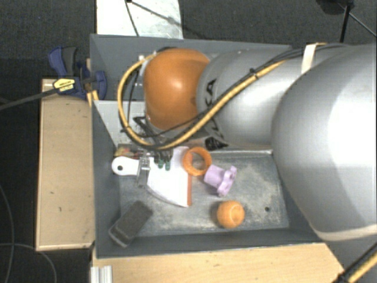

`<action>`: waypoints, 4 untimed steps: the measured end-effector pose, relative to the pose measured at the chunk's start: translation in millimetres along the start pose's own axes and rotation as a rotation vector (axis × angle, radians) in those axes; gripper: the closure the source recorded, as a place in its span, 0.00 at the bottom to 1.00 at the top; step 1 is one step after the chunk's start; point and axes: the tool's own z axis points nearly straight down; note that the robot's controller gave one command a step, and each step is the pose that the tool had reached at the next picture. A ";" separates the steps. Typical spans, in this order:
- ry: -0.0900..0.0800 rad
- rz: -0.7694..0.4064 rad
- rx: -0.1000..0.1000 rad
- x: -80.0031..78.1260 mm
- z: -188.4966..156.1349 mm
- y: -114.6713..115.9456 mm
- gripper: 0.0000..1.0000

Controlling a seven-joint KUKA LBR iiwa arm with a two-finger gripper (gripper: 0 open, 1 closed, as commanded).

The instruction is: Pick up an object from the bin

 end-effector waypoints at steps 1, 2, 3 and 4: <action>0.001 0.095 0.002 -9.2 11.0 -20.7 0.00; 0.002 0.247 0.002 8.0 36.2 -7.8 0.00; 0.000 0.190 0.001 6.7 71.5 -13.5 0.00; -0.007 0.356 0.006 17.7 83.8 -3.1 1.00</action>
Offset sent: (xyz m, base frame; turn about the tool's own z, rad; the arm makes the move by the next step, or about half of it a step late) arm -0.0137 -0.0027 -0.0435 0.2839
